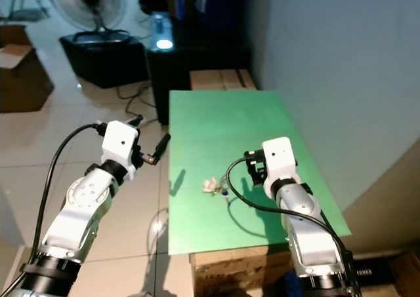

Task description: Hang keys on a hook

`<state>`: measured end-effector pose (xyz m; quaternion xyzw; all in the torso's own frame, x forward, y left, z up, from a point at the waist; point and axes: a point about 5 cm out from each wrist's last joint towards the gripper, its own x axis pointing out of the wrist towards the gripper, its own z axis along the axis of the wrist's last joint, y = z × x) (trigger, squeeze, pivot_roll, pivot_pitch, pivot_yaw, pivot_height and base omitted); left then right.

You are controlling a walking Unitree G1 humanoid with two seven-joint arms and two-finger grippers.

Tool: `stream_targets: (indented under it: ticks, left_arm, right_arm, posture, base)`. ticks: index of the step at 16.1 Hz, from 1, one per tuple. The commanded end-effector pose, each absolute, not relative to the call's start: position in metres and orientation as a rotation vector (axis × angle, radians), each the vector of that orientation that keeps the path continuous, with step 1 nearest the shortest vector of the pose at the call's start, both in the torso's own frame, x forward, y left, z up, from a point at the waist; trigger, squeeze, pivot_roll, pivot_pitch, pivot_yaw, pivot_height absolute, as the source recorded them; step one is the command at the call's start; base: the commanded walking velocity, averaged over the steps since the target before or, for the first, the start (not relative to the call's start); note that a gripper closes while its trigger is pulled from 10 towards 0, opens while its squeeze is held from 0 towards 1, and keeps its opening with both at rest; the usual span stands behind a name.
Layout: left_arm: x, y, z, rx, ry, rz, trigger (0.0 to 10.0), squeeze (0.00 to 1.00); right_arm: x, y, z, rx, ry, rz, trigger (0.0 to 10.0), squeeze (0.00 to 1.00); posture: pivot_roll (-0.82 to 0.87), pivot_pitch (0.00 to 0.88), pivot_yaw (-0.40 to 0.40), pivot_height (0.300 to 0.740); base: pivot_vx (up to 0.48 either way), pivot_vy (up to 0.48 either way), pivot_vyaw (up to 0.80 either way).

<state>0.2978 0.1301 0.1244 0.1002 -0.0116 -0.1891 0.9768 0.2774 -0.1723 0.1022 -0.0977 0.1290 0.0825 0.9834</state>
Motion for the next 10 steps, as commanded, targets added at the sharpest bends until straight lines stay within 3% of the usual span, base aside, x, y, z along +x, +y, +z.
stream_targets:
  ticks: [1,2,3,5,10]
  left_arm:
    - [0.296,0.131,0.122,0.229,-0.002,-0.405,10.0,0.00]
    - [0.295,0.129,0.116,0.258,0.044,-0.466,10.0,0.00]
    - [0.294,0.128,0.114,0.271,0.059,-0.500,10.0,0.00]
    - [0.294,0.128,0.112,0.304,0.082,-0.570,10.0,0.00]
    - [0.281,0.130,0.113,0.357,0.154,-0.731,10.0,0.00]
  right_arm:
    - [0.279,-0.175,0.102,-0.160,0.281,0.165,10.0,0.00]
    - [0.282,-0.174,0.097,-0.128,0.313,0.190,10.0,0.07]
    - [0.285,-0.173,0.092,-0.131,0.341,0.211,10.0,1.00]
    - [0.296,-0.168,0.077,-0.123,0.417,0.283,10.0,1.00]
    - [0.323,-0.142,0.052,-0.209,0.630,0.548,10.0,1.00]
  posture:
    - [-0.09,0.000,-0.006,0.718]
    - [-0.09,0.000,0.000,0.718]
    - [-0.09,0.000,0.005,0.718]
    - [-0.08,0.000,0.025,0.718]
    - [-0.04,0.098,0.026,0.718]
  base:
    - [0.000,0.000,0.00]
    - [0.000,0.000,0.00]
    - [0.000,0.000,0.00]
    - [0.000,0.000,0.00]
    - [0.000,0.000,0.00]
